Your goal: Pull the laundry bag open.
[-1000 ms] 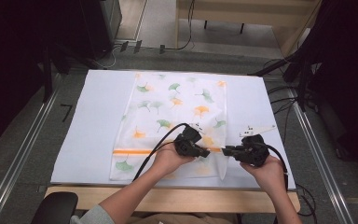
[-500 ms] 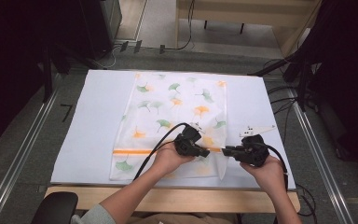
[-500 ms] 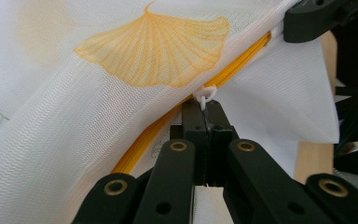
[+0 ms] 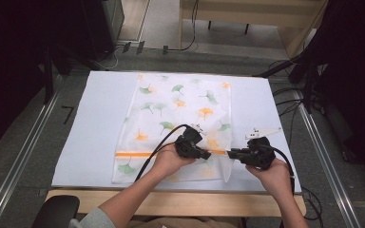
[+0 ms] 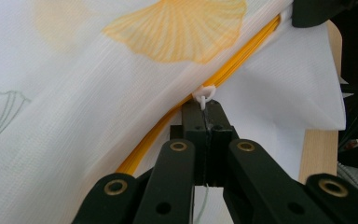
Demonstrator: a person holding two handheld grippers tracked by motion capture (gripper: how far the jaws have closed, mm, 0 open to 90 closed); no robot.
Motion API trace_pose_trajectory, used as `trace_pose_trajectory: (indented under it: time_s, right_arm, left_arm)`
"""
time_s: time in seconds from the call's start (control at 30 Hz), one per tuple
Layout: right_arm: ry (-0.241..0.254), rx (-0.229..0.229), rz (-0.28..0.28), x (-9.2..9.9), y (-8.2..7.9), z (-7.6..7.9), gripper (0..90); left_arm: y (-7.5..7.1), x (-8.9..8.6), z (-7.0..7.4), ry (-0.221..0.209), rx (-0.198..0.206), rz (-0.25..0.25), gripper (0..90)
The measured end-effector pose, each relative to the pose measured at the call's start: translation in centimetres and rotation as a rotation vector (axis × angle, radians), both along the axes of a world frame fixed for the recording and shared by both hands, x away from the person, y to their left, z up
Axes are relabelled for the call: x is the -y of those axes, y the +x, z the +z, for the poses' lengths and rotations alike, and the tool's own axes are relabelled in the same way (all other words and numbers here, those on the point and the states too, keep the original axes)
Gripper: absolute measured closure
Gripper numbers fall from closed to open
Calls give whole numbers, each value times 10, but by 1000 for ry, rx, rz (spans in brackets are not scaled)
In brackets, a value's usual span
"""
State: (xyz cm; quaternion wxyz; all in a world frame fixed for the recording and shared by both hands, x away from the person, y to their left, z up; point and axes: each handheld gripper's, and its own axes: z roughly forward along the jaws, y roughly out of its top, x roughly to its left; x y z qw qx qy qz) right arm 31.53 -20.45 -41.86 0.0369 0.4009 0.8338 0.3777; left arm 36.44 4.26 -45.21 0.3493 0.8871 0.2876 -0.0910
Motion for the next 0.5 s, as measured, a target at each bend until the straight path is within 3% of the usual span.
trace_pose_trajectory:
  time_s: [0.23, 0.3, 0.4, 0.5]
  right_arm:
    - [-2, -4, -16, 4, 1, -2, 850]
    - [-1, -6, -15, 4, 2, -3, 850]
    - [-5, -7, -17, 3, 2, -3, 850]
    - [-4, -9, -18, 4, 3, -3, 850]
  left_arm:
    - [-1, -25, 1, 32, 5, 6, 900]
    - [-1, -30, 1, 22, 8, 2, 900]
    - [-1, -32, 0, -1, -4, 11, 900]
    - [0, -30, -3, 8, -6, 10, 900]
